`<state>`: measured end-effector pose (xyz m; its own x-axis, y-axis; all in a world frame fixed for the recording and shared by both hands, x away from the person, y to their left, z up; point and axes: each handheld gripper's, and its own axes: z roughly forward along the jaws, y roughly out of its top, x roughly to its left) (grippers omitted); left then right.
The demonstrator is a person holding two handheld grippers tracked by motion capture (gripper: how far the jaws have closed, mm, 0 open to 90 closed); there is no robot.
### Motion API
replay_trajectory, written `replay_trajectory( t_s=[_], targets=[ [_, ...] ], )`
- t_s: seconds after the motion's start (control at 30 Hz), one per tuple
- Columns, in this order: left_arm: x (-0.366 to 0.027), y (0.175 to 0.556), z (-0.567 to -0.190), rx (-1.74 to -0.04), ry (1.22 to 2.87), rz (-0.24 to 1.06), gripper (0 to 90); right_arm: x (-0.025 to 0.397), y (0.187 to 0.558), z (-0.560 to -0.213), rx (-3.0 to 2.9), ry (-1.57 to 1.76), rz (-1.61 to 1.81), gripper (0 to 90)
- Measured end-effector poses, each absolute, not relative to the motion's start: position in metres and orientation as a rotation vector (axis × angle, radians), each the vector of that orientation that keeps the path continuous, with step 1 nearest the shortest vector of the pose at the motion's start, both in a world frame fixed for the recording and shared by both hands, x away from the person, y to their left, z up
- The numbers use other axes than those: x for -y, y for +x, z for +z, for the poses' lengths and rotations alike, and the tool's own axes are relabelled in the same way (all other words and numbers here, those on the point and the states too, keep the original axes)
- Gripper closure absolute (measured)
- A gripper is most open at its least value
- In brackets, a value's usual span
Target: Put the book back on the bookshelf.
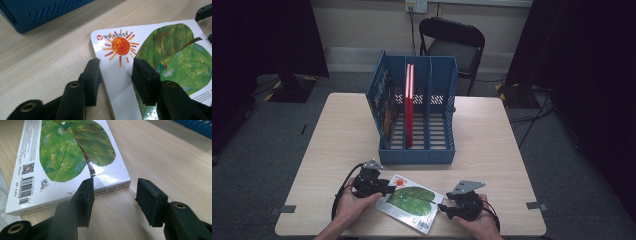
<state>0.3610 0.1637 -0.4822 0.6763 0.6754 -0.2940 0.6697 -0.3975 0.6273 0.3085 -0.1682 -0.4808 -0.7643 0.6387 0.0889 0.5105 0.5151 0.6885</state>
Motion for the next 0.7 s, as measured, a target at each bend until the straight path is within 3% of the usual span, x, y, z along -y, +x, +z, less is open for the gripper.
replay_trajectory(
  t_s=[0.2,0.37,0.7],
  targets=[
    [-0.165,0.362,-0.479,-1.091,2.156,-0.007,54.5,0.166,0.317,-0.480,-2.568,0.984,1.070,50.3],
    [-0.172,0.363,-0.478,-1.118,2.142,-0.028,62.6,0.165,0.324,-0.480,-2.545,0.991,1.063,51.9],
    [-0.177,0.362,-0.478,-1.152,2.116,-0.022,63.6,0.161,0.344,-0.479,-2.503,1.017,1.040,52.8]
  ],
)
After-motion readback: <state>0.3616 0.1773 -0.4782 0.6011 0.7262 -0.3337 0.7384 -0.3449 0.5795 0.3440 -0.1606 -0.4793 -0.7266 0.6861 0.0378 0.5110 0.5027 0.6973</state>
